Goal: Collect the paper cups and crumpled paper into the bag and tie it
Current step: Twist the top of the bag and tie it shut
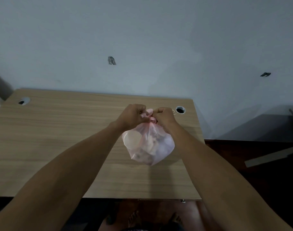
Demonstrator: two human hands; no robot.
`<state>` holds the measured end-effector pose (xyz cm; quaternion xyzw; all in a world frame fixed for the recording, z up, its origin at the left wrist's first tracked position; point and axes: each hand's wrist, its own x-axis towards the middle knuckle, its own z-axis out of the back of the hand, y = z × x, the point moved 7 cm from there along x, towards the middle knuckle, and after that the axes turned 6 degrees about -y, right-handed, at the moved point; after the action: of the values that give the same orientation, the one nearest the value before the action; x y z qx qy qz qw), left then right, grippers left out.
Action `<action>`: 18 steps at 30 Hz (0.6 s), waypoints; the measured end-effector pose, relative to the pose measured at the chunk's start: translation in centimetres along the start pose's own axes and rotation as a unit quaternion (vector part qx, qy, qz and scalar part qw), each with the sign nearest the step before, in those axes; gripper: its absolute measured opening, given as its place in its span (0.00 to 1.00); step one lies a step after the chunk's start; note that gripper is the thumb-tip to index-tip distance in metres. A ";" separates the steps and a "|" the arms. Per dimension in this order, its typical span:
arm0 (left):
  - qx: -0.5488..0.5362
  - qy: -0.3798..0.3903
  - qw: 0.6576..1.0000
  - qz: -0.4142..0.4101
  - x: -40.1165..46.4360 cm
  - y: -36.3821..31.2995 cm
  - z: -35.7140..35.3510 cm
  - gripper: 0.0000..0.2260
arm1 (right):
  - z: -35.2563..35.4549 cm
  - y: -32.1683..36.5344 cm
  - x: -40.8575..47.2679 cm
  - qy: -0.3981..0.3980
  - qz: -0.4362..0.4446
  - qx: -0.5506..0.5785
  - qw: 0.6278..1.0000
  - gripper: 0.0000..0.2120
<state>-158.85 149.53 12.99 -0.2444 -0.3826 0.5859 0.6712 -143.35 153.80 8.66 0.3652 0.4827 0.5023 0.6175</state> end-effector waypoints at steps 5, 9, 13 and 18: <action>0.029 -0.034 0.997 0.057 0.1 0.9 0.6 0.22 | -0.5 1.1 -0.4 0.043 0.086 -0.071 0.993 0.14; -0.201 -0.045 0.955 0.212 -1.0 3.6 1.1 0.15 | -0.1 -0.1 -0.7 0.129 0.110 -0.082 0.982 0.14; -0.295 0.054 0.914 0.273 -1.7 4.7 -0.8 0.12 | -0.8 -0.3 -1.4 0.120 0.178 -0.133 0.968 0.07; -0.300 0.032 0.893 0.333 -2.1 6.1 -1.6 0.19 | -2.2 -0.4 -2.0 0.104 0.223 -0.156 0.956 0.07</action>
<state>-161.27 148.91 6.79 -0.5663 -0.4146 0.6240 0.3437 -145.41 151.74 8.20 0.3082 0.3661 0.7319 0.4851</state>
